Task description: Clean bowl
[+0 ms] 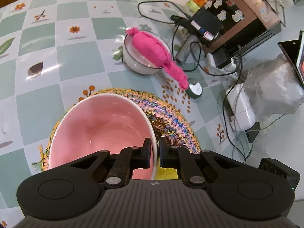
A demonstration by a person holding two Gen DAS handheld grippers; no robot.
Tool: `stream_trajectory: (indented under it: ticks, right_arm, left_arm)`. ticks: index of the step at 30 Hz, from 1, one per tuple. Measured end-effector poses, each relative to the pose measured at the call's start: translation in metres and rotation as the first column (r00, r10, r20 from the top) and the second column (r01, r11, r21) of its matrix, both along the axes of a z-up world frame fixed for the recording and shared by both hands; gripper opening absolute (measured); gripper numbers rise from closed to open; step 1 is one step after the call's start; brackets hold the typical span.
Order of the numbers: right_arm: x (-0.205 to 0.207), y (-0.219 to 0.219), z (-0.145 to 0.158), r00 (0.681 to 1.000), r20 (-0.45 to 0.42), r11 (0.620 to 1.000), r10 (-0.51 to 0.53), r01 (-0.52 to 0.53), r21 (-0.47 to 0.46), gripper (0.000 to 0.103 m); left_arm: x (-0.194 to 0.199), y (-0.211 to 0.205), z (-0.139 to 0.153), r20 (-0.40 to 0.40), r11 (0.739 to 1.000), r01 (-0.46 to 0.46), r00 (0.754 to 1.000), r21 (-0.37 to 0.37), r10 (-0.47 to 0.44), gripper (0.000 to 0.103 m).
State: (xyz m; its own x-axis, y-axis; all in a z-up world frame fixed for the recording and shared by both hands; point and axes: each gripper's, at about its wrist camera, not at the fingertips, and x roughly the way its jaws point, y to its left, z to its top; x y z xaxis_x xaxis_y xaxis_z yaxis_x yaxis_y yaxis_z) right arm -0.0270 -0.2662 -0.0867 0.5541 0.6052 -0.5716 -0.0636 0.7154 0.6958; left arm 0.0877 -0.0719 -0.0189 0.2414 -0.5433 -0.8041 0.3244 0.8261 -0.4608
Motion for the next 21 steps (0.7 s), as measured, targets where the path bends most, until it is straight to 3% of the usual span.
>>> stream_trajectory:
  ticks: [5, 21]
  right_arm:
    - [0.001, -0.004, 0.005, 1.0, 0.012, 1.0, -0.014, 0.014, -0.006, 0.023]
    - [-0.001, -0.002, 0.012, 0.999, 0.034, 0.998, 0.015, -0.013, -0.065, 0.023]
  left_arm:
    - [-0.001, -0.006, 0.007, 0.044, 1.0, 0.008, 0.999, -0.012, -0.008, 0.009]
    - [-0.012, 0.011, 0.003, 0.016, 0.997, -0.002, 1.0, -0.071, 0.003, 0.008]
